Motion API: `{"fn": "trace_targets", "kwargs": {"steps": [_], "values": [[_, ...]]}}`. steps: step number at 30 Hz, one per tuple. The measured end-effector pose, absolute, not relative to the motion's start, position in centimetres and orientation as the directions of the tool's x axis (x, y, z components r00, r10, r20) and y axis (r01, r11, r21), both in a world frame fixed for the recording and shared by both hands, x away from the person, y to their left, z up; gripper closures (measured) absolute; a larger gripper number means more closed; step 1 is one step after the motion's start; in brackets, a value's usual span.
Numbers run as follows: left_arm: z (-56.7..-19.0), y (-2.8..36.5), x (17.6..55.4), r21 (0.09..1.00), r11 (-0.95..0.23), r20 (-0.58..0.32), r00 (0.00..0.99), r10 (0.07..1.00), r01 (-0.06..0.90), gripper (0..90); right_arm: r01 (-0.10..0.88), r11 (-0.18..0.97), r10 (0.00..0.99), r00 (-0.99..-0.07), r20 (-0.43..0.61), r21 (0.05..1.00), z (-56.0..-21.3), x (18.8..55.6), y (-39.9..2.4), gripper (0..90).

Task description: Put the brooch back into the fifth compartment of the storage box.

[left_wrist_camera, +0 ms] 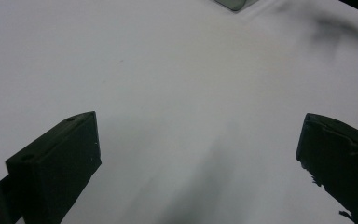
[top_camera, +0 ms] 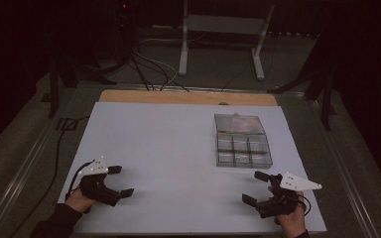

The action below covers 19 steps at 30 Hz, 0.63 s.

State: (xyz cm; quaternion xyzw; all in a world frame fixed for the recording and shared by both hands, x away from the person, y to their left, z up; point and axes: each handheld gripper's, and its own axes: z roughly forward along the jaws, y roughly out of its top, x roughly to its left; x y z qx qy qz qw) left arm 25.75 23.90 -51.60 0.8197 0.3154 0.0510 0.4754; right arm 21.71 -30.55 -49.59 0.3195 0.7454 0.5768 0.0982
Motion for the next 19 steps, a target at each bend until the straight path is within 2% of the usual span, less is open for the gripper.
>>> {"fn": "trace_targets", "kwargs": {"steps": [19], "values": [[-53.1, 24.8, 24.7, 0.8, -0.355, -0.193, 0.767, 0.612, 0.485, 1.1, 0.36, 0.132, 0.594, -0.775, 0.217, 0.923, -49.7, 21.8, -30.5, 0.0]]}}
